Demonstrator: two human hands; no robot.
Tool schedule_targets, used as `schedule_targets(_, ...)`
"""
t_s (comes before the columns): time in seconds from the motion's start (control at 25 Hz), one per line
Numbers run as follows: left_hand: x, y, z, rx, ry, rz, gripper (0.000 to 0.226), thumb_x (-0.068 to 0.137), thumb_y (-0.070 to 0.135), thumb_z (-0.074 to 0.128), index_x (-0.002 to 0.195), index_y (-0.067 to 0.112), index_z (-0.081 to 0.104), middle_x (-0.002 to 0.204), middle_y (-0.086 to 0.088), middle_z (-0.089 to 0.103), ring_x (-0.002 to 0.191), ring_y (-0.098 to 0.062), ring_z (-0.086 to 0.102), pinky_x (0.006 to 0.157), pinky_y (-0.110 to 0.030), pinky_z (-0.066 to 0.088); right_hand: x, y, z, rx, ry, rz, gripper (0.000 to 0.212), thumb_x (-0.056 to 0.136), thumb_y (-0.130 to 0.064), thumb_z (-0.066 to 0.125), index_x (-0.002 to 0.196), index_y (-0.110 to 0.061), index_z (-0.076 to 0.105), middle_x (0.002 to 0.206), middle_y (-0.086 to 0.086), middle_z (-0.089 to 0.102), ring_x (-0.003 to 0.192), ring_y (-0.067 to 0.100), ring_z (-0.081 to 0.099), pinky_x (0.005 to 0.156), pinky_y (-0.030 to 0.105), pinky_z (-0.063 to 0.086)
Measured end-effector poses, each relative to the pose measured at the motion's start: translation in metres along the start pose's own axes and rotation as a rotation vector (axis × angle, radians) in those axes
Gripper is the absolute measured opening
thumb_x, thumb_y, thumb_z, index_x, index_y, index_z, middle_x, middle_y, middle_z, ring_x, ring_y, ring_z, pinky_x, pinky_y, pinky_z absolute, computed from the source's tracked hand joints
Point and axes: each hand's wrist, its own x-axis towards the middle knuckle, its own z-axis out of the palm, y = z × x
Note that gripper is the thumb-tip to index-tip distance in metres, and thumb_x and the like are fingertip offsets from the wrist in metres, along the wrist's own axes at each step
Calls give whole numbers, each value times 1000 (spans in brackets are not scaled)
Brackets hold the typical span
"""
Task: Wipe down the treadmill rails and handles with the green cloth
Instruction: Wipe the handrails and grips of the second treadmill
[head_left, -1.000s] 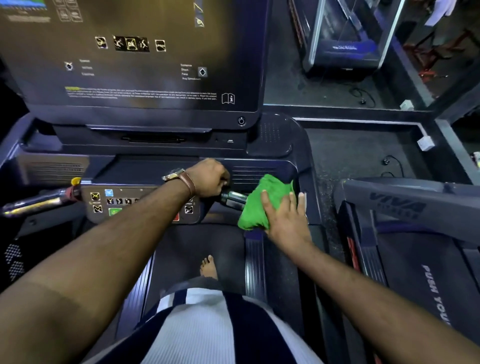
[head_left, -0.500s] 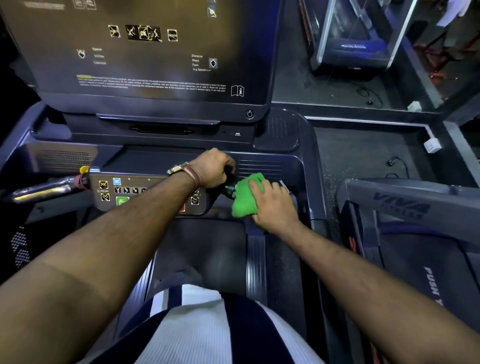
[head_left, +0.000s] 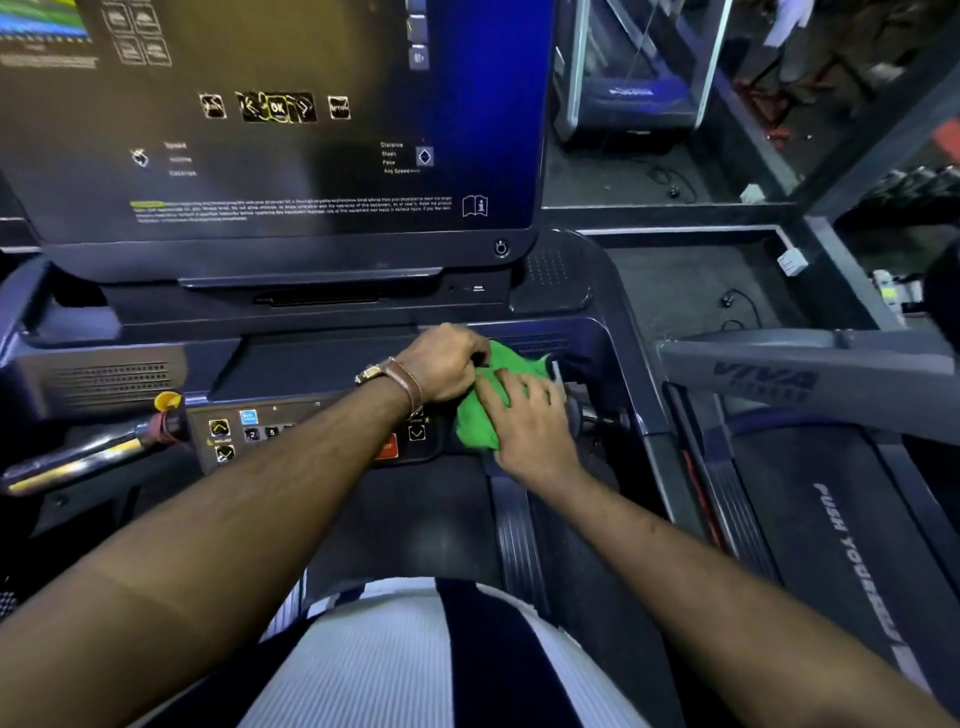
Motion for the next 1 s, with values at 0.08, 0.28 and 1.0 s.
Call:
schedule_targets(0.08,-1,0,0,66,-38,35,32,80,19,42,101,15,66,103,-9,70,98,-31,62,81,-38,50,-26,25,14,-35,104,23,78,66,-19,59,141,-18,38,132,15,51,115,37,48,97,50,39)
schedule_targets(0.28,-1,-2,3,224,-114,135,37,90,52,46,99,22,66,92,-4,70,89,-26,62,74,-34,49,-24,56,1,-2,-179,362,75,56,-29,82,125,-25,53,107,9,63,97,34,60,83,39,47)
schedule_targets(1.0,-9,6,2,467,-140,233,42,94,53,36,102,26,67,98,-4,69,93,-27,63,67,-31,43,-32,5,7,240,-97,660,106,62,-19,81,152,-15,25,156,23,21,146,45,11,120,53,11)
